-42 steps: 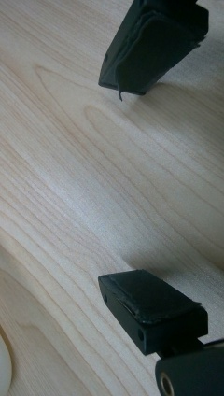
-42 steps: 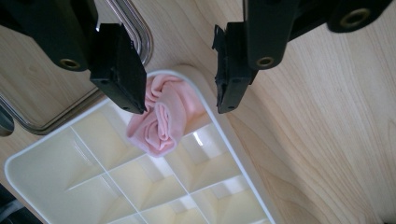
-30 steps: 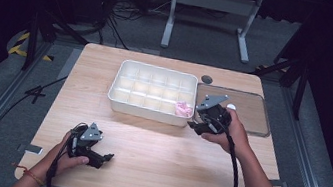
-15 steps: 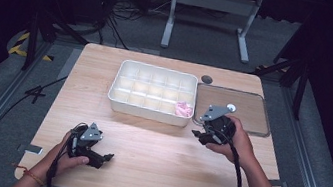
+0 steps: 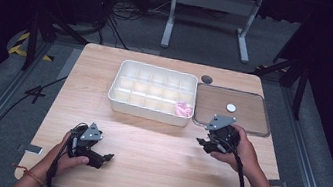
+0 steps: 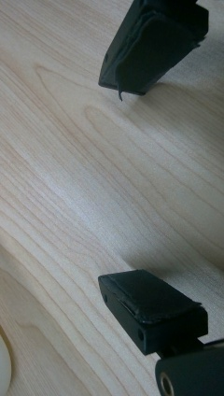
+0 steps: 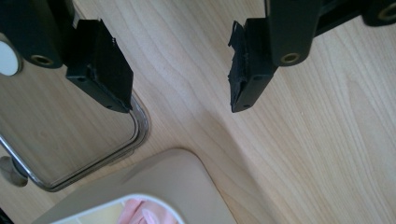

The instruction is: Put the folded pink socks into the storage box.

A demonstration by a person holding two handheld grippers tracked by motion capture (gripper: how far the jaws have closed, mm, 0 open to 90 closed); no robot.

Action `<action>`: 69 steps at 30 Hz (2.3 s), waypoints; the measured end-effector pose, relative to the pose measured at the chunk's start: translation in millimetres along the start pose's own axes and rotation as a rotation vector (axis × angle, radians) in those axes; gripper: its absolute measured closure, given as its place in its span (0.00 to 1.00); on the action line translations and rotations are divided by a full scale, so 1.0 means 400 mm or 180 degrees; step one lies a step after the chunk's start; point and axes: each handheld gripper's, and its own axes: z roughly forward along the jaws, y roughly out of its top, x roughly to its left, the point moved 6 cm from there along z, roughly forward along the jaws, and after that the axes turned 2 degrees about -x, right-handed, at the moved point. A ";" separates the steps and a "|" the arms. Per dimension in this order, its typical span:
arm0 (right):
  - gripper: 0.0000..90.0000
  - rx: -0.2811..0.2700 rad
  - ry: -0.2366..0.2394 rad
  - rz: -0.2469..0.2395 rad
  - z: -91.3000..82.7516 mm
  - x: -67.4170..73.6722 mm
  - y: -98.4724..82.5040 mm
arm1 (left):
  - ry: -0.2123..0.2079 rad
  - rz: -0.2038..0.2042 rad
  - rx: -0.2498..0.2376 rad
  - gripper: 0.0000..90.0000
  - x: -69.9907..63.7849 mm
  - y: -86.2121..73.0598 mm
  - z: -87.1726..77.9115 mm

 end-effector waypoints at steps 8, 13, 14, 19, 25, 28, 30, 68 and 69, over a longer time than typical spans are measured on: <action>0.44 0.0036 -0.0005 -0.0021 -0.005 0.009 -0.041 | 0.0000 0.0001 0.0001 0.08 0.000 0.000 0.000; 0.44 0.0026 -0.0025 0.0011 -0.012 0.012 -0.061 | 0.0000 0.0000 0.0000 0.08 0.000 0.000 0.000; 0.44 0.0029 -0.0020 0.0010 -0.013 0.013 -0.065 | 0.0000 0.0000 0.0000 0.08 0.000 0.000 0.000; 0.44 0.0036 -0.0029 0.0044 -0.015 0.019 -0.091 | 0.0000 -0.0001 -0.0001 0.08 0.000 0.000 0.000; 0.42 0.0062 -0.0044 0.0069 -0.017 0.025 -0.124 | 0.0000 0.0000 -0.0001 0.08 0.000 0.000 0.000; 0.41 0.0059 -0.0053 0.0069 -0.018 0.028 -0.140 | 0.0000 -0.0001 -0.0001 0.08 0.000 0.000 0.000; 0.41 0.0042 -0.0056 0.0079 -0.021 0.031 -0.151 | 0.0000 -0.0001 0.0000 0.08 0.000 0.000 0.000; 0.28 -0.0469 0.0066 0.0894 -0.069 0.046 -0.363 | 0.0006 0.0027 0.0004 0.07 0.002 0.001 0.000; 0.28 -0.0521 0.0070 0.0930 -0.069 0.045 -0.368 | -0.0001 0.0029 0.0006 0.07 0.002 0.001 0.000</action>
